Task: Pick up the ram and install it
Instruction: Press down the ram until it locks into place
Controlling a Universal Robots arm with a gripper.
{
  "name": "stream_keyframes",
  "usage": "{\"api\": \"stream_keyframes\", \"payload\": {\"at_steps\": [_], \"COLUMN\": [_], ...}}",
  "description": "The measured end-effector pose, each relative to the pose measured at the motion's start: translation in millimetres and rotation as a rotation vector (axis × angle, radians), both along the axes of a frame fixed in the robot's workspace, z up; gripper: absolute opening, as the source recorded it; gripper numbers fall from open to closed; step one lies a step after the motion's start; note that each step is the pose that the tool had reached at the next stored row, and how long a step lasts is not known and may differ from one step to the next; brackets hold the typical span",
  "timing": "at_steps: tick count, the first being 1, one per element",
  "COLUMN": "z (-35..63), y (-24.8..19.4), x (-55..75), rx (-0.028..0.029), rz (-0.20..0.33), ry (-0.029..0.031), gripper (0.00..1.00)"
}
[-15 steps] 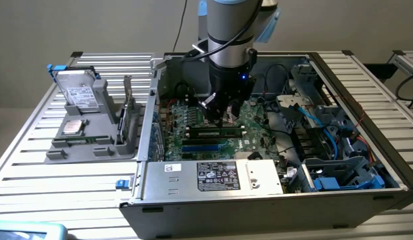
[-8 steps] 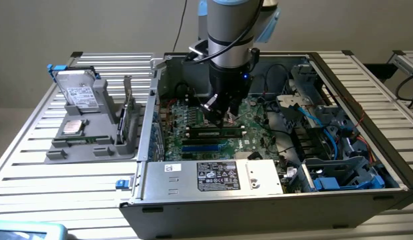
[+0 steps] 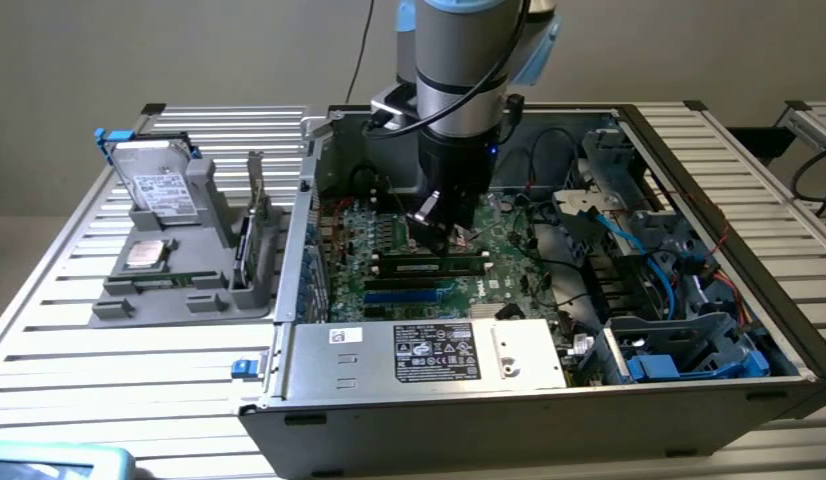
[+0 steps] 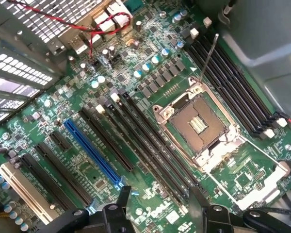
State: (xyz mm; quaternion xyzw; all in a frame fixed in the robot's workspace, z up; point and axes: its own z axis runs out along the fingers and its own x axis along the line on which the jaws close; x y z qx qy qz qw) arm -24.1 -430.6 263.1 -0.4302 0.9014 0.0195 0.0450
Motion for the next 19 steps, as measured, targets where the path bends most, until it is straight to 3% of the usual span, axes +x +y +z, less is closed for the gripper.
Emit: {"api": "stream_keyframes", "payload": {"at_steps": [19], "z": [-2.3], "y": [0.0], "x": [0.0], "rx": [0.0000], "rz": [0.346], "ry": [-0.0002], "gripper": [0.59]}}
